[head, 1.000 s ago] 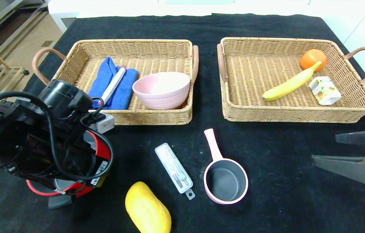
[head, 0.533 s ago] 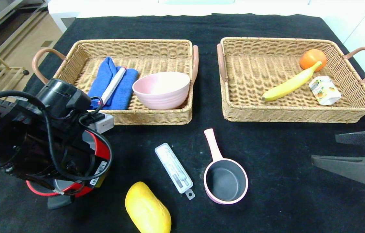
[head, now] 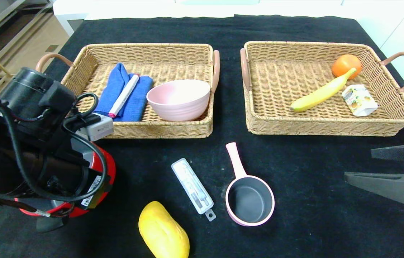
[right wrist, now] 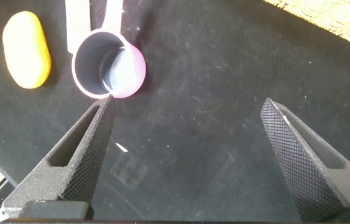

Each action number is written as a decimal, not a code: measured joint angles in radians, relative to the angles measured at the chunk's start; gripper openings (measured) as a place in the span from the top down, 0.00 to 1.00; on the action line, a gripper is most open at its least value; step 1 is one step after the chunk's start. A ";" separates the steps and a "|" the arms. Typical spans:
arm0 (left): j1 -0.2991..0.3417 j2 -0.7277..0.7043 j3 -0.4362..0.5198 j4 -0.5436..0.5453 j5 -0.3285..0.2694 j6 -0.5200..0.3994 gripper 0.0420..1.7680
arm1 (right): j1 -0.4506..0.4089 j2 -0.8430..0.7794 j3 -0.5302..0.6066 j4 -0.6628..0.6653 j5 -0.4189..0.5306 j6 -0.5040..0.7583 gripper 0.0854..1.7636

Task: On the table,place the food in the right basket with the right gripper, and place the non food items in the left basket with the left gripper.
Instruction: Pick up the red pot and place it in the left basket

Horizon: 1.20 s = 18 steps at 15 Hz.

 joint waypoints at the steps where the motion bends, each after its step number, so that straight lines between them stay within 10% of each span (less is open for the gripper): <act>1: -0.011 -0.012 -0.013 0.013 0.007 0.000 0.91 | 0.000 0.000 0.000 0.000 0.000 0.000 0.03; 18: -0.003 0.036 -0.410 -0.067 0.057 0.207 0.91 | -0.014 -0.012 -0.008 0.000 -0.001 0.000 0.03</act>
